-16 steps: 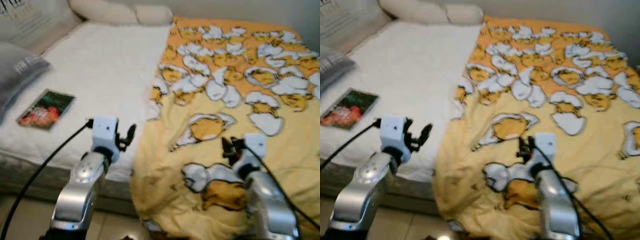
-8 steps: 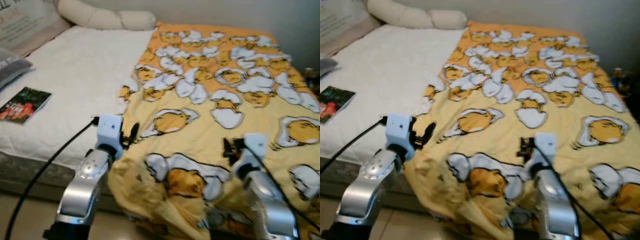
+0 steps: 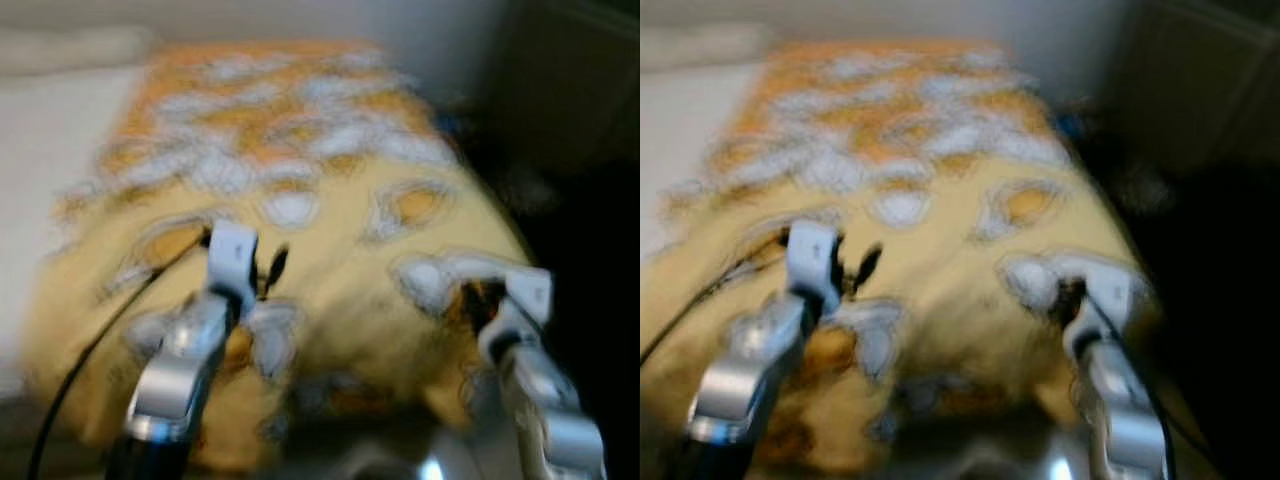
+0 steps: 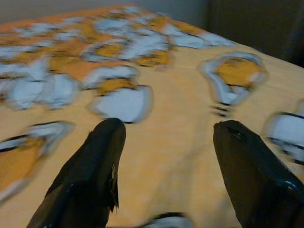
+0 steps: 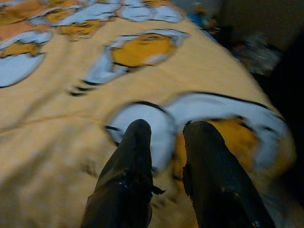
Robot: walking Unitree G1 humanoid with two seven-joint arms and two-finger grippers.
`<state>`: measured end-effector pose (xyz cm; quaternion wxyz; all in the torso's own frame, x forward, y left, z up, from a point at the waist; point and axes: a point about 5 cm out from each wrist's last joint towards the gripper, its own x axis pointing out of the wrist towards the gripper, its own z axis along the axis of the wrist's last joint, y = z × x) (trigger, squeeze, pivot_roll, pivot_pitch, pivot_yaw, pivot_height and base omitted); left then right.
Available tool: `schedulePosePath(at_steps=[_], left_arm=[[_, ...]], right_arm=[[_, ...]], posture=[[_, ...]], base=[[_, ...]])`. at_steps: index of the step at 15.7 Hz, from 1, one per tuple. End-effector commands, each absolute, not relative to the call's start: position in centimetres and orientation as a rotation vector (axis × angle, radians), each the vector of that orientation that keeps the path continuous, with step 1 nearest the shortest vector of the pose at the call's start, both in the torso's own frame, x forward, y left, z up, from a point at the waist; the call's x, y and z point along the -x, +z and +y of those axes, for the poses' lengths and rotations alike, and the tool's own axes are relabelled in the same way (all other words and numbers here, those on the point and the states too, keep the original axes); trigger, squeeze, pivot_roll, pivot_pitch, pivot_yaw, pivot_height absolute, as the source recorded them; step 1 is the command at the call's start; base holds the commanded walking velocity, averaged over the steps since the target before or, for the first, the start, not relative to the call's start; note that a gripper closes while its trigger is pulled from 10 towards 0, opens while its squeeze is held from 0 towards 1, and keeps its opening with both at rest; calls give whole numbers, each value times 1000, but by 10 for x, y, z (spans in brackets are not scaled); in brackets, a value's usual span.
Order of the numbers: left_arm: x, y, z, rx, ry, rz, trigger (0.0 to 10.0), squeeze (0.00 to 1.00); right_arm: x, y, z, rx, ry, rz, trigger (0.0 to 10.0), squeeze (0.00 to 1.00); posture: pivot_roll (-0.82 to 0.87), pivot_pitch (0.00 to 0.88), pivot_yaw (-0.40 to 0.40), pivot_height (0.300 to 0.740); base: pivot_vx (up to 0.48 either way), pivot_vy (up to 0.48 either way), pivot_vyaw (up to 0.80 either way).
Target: Clean up the room
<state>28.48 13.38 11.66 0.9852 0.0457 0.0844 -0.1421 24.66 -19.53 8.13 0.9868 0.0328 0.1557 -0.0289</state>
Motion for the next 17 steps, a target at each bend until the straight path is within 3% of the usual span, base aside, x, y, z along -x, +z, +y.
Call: schedulePosePath(at_steps=[1,9,17], left_arm=[[-287,120,135,-101,-285,154,10000,0],[-289,117,133,-108,-307,158,10000,0],[-290,116,136,-57,-319,158,10000,0]], right_arm=[[-248,85,-194,-72,-59,303,10000,0],[-244,85,-195,-74,-74,320,10000,0],[-248,84,-187,-52,-30,341,10000,0]], posture=[[-75,0,64,740],[-91,0,72,740],[-76,0,61,740]], base=[[0,-480,-788],[0,-478,-788],[0,0,-98]])
